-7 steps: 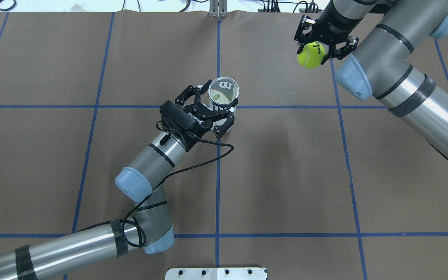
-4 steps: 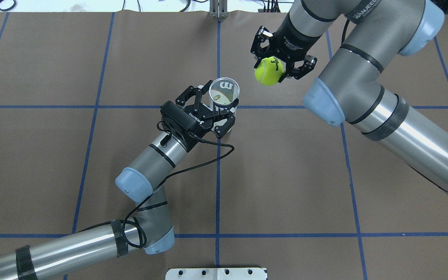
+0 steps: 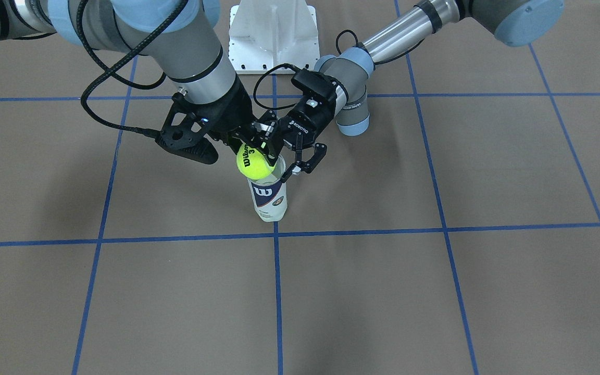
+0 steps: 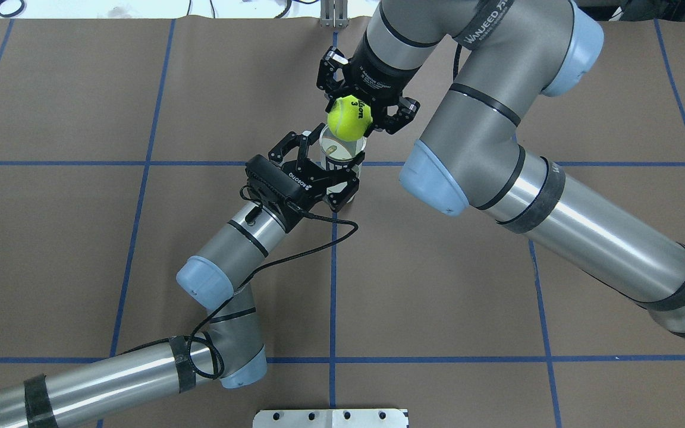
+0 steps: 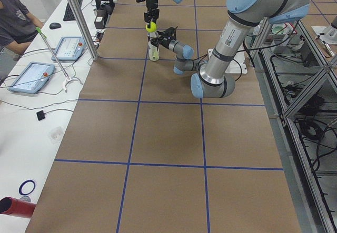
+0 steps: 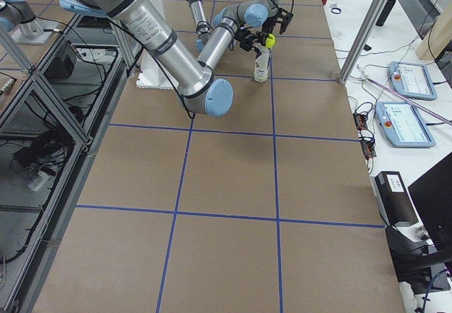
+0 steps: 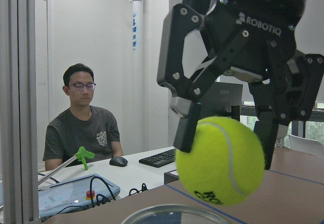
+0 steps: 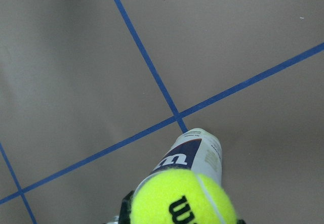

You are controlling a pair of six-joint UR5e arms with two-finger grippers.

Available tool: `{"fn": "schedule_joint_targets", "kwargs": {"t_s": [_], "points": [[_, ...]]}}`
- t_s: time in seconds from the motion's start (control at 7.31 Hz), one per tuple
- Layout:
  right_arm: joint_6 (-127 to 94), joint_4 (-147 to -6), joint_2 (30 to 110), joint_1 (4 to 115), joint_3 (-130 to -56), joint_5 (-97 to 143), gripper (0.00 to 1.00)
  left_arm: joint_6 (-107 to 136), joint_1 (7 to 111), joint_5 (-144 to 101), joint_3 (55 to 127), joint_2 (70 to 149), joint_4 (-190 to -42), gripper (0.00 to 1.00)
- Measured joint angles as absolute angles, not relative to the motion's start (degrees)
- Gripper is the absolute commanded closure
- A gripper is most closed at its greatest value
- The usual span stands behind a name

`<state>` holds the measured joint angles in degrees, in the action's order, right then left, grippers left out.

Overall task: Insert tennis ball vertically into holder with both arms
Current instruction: 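Lower the second ball into the can and open the right gripper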

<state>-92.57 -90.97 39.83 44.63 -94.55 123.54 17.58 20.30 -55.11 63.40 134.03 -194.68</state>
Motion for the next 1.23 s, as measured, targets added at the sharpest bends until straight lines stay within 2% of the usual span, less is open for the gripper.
{"fn": "schedule_joint_targets", "kwargs": {"t_s": [0.55, 0.68, 0.82, 1.09, 1.23], "points": [[-92.8, -91.0, 39.5, 43.3, -94.1, 123.2, 1.00, 17.6, 20.3, -55.1, 63.4, 134.0, -194.7, 0.14], [-92.8, -91.0, 39.6, 43.0, -94.1, 123.2, 0.78, 17.6, 20.3, -55.1, 63.4, 134.0, -194.7, 0.13], [-92.8, -91.0, 39.7, 42.8, -94.1, 123.2, 0.63, 17.6, 20.3, -55.1, 63.4, 134.0, -194.7, 0.13], [-92.7, -91.0, 39.8, 42.7, -94.1, 123.1, 0.45, 17.6, 20.3, -55.1, 63.4, 134.0, -194.6, 0.12], [-92.7, -91.0, 39.7, 42.6, -94.0, 123.1, 0.29, 17.6, 20.3, -55.1, 63.4, 134.0, -194.6, 0.12]]}}
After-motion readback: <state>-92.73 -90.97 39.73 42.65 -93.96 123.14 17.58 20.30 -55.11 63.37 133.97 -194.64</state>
